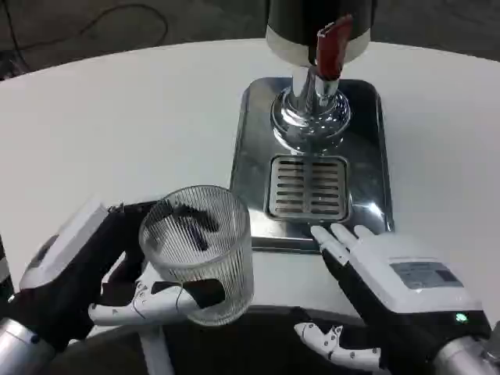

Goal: Grasp the cup under the faucet to collect the drink, then remove the cup.

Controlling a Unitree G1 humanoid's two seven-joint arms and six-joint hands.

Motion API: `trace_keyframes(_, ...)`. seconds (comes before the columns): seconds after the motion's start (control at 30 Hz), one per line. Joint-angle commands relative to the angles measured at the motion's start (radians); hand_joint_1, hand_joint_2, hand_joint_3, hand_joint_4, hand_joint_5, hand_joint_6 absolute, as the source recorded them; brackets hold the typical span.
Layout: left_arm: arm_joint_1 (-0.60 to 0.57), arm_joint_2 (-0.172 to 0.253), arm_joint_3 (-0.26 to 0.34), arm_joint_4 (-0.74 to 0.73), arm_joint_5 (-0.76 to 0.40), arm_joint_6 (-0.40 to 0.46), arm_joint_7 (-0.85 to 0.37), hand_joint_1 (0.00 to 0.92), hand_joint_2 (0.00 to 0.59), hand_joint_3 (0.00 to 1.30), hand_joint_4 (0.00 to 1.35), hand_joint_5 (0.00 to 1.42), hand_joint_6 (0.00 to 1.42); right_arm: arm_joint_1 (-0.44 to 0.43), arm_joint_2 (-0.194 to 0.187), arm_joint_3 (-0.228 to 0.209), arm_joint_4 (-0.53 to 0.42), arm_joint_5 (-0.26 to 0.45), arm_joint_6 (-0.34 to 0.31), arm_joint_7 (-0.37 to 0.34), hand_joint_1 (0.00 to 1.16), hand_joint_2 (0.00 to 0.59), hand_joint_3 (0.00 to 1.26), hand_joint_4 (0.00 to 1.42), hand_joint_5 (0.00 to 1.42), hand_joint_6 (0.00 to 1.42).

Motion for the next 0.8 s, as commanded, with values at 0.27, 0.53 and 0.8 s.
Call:
trace_keyframes(0.27,-0.012,-0.005,-0.008,0.008,-0.021,-0.022,0.001,0.455,0.215,1.06,1.25,1.42,1.42,0.005,0.015,0.0,-0.01,-0.013,0.002,0.016,0.33,0.406,0.03,0.0,0.0,0.0)
trace_keyframes(0.53,-0.007,-0.007,-0.007,0.0,-0.021,-0.02,0.001,0.455,0.215,1.06,1.25,1.42,1.42,0.013,0.026,0.001,-0.018,-0.02,0.002,0.017,0.33,0.406,0.03,0.0,0.0,0.0)
trace_keyframes(0.8,-0.008,-0.009,-0.009,-0.008,-0.02,-0.017,0.001,0.455,0.214,1.06,1.25,1.42,1.42,0.03,0.036,-0.002,-0.036,-0.027,-0.003,0.017,0.33,0.406,0.03,0.0,0.0,0.0)
